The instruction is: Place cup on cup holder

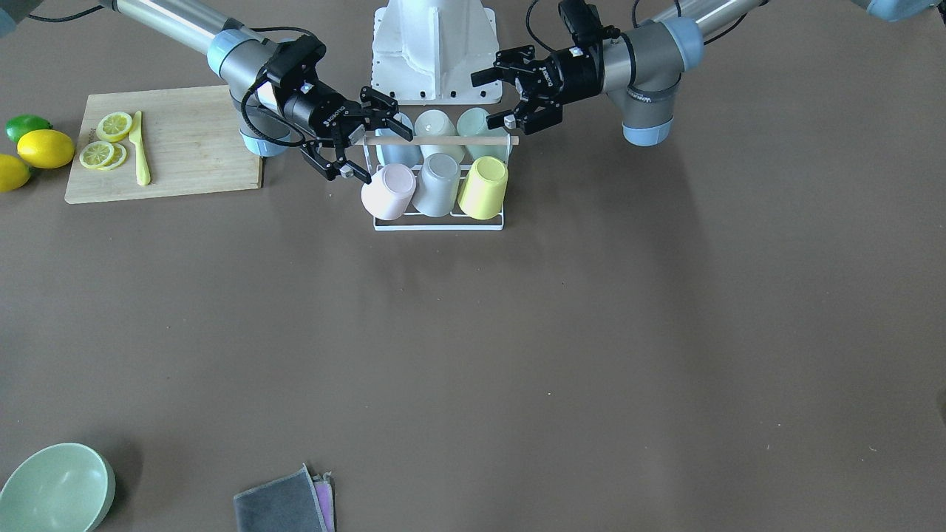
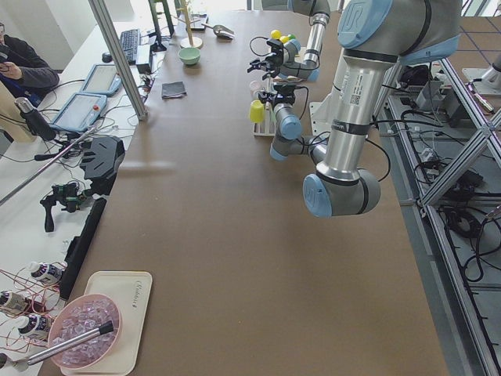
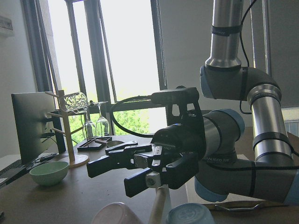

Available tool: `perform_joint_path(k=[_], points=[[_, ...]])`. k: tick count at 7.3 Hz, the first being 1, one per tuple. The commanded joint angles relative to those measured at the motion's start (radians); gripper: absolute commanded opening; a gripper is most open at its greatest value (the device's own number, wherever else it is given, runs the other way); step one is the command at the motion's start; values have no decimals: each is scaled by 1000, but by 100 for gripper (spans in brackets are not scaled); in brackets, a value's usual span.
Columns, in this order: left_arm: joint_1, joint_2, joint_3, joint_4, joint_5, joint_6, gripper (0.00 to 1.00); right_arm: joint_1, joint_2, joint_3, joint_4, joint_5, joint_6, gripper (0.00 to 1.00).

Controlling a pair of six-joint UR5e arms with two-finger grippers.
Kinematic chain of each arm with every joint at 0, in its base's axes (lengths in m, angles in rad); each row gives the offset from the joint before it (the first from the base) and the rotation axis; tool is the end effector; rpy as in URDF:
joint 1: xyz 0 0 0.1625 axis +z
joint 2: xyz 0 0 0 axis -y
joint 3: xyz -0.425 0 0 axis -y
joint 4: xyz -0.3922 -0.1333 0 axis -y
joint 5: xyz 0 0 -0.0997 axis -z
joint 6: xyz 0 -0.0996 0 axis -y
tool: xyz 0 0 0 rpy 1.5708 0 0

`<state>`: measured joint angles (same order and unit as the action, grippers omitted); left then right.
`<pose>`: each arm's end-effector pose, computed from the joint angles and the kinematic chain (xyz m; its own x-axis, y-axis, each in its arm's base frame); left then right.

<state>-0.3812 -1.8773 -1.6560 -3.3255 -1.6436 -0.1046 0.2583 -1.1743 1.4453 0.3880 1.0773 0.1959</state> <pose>0.4356 -0.3104 0.2803 0.2599 0.9644 -0.0482 0.5353 -0.1024 0.8384 -0.4860 -0.3151 0.3170 0.4606 -0.7718 0.4384 -0.6950 -0.0063 0.7190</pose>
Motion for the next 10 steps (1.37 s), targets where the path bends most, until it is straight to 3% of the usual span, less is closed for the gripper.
perform_joint_path(k=[1,2,4,5,7,9,10], points=[[-85,58,-148,264,-36,0,99,4,-80,109,-29,24,-3,100],[-149,56,-192,455,-66,5,99,12,-150,188,-91,74,0,100],[-273,47,-223,861,-65,9,99,96,-354,350,-292,276,78,100],[-319,38,-231,1071,-61,9,99,146,-420,374,-358,396,161,100],[-335,30,-231,1472,-58,5,99,350,-511,351,-539,740,371,100],[-343,35,-229,1617,-68,2,99,548,-522,249,-737,985,439,100],[-360,44,-226,1623,-87,-4,99,667,-539,213,-865,1107,494,100]])
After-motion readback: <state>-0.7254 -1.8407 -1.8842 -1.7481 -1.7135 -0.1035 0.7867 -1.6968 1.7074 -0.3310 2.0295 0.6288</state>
